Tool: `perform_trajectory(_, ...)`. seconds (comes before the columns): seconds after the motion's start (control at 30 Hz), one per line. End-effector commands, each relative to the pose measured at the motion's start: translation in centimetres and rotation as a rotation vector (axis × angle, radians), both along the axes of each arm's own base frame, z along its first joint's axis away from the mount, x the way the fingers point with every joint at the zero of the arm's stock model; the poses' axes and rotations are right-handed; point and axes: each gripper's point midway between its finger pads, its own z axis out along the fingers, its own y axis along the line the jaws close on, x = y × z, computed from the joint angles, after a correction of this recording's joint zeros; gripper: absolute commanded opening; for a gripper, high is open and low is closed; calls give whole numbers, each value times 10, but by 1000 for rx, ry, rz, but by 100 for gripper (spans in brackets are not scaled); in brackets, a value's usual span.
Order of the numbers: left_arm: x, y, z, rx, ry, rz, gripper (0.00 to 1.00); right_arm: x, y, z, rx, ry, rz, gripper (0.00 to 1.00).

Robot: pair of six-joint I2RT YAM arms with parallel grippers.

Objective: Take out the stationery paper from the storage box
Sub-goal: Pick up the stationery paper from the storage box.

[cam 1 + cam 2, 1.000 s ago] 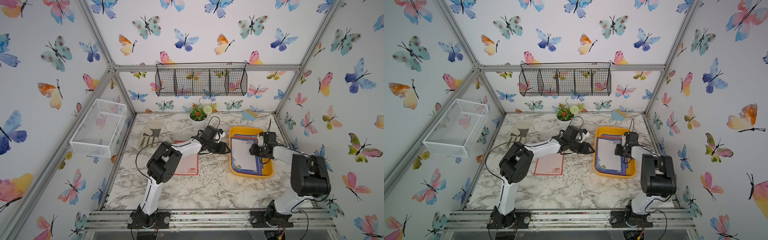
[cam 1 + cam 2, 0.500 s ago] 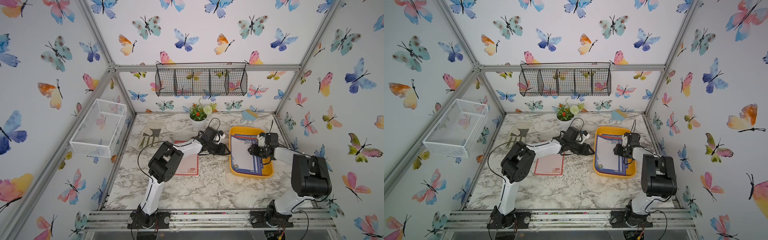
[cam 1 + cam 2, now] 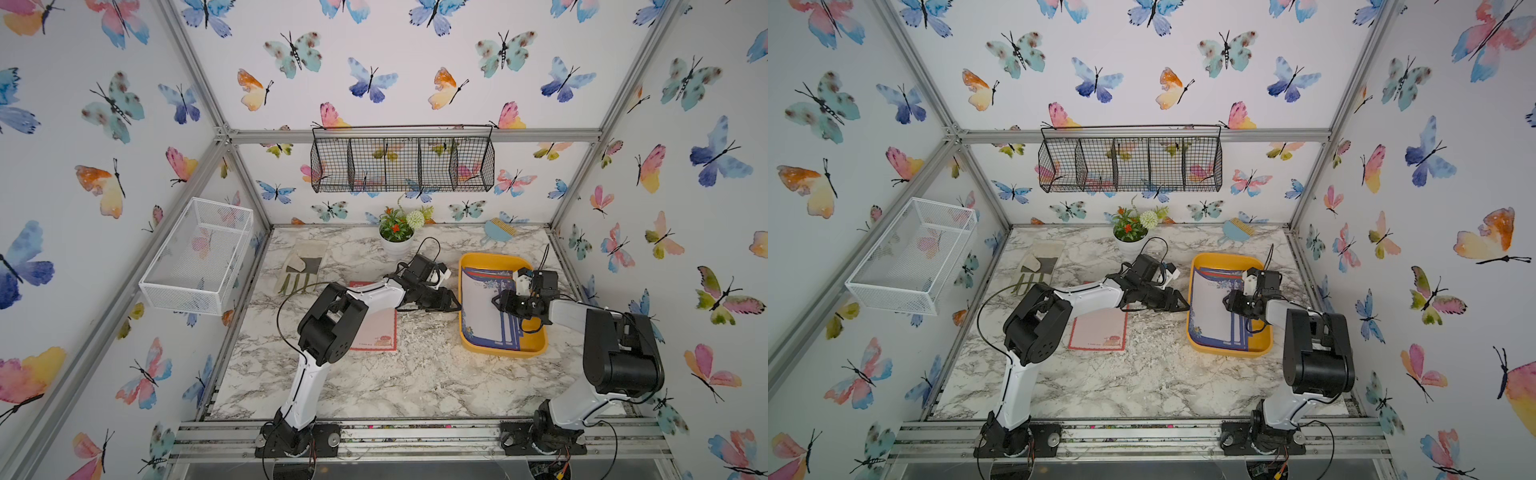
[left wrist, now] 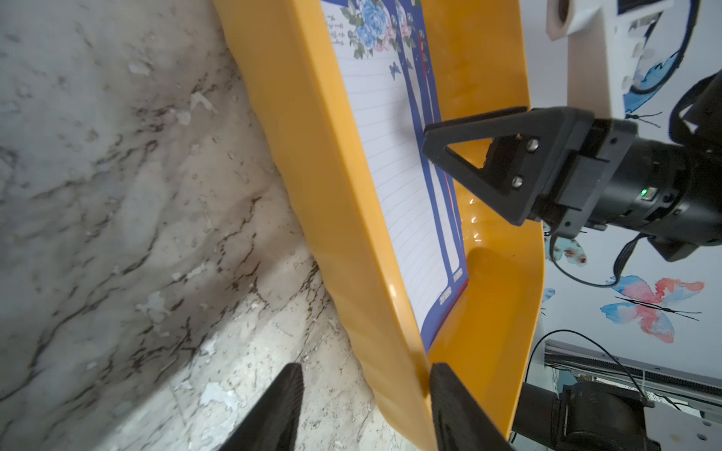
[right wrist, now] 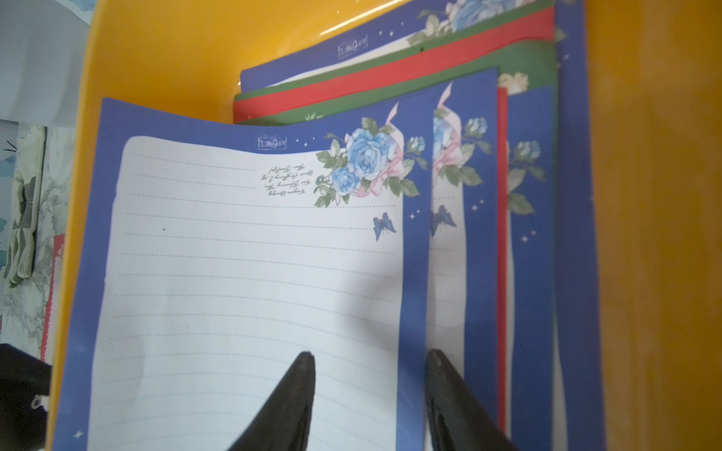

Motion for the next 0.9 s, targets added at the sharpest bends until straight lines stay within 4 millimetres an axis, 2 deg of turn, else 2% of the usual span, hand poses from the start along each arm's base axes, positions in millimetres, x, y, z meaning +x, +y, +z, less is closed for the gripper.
perform_trajectory(0.0,3,-5,19,-25,-37,-17,57,-10,6,-7,35,45,11,48)
perform_trajectory(0.4,1,-15,11,-39,-3,-44,56,-8,4,-7,34,49,15,48)
perform_trajectory(0.53,0,-15,0,-26,20,-42,54,-8,3,-7,34,48,10,48)
perform_trajectory(0.87,0,-13,-12,-5,36,-35,53,-10,9,5,95,4,11,46)
